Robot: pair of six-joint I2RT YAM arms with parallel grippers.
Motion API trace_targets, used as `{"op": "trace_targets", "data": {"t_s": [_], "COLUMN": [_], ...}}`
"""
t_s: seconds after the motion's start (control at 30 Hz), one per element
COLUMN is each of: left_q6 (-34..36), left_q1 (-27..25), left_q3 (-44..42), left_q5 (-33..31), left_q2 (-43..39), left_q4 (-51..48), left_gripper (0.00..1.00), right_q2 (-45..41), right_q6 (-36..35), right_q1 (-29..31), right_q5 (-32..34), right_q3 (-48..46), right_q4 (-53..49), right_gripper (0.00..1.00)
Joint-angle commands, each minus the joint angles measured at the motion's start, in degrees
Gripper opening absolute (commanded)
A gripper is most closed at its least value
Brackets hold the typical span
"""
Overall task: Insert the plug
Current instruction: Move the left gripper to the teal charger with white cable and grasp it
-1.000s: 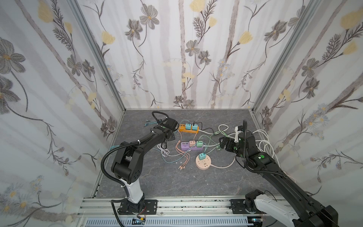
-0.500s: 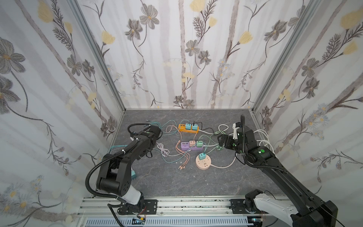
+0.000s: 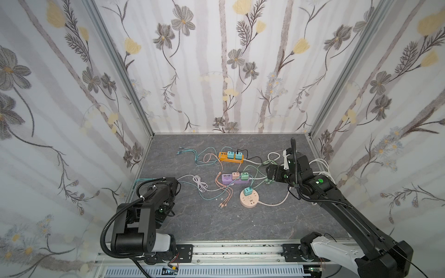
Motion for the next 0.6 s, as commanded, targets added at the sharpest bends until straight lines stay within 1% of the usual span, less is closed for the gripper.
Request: {"op": "trace_targets", "data": {"t_s": [0.0,0.07,0.13,0.2,0.27,0.33,0.4,0.47,0.57], "left_q6": [7.7,10.5,12.9,13.6,13.8,13.6,13.2,13.6,14.8], "left_q1": [0.2,0.2,0.0,-0.6,-1.5,-2.1,-4.3,-8.8,-15.2], "left_q3": [-3.0,-5.9,-6.8,-7.2,-7.5,-7.5,-6.4,-4.2,0.8], "left_q5": [5.3,6.2,6.7,6.9,8.6,11.0,12.4,12.2,12.5], "left_q2": [-2.8,-6.3,-10.2,-13.1,-13.8,-11.9,-9.2,-6.2,1.0], "left_q4": [11.0,14.1,15.4,15.9,17.4,19.3,20.9,22.7,25.1], "left_gripper": [1.00,1.00,1.00,0.95,0.89,0.84,0.81,0.80,0.80], "right_q2": [0.3,0.5,0.7,0.8,1.0,1.0,0.7,0.4,0.0], "right_q6": [-0.3,-0.3,-0.1,-0.2,-0.2,-0.2,-0.4,-0.6,-0.6], "right_q1": [0.6,0.9,1.2,1.3,1.5,1.5,1.6,1.7,1.7], "right_q5": [2.0,2.3,2.6,2.6,2.9,3.2,3.4,3.6,3.8], "right_q3": [0.8,0.9,0.9,1.0,1.2,1.5,1.6,1.6,1.6], "right_q4": [0.3,0.3,0.3,0.5,0.5,0.5,0.4,0.5,0.5], "right_gripper": [0.99,0.99,0.99,0.99,0.99,0.99,0.99,0.99,0.99]}}
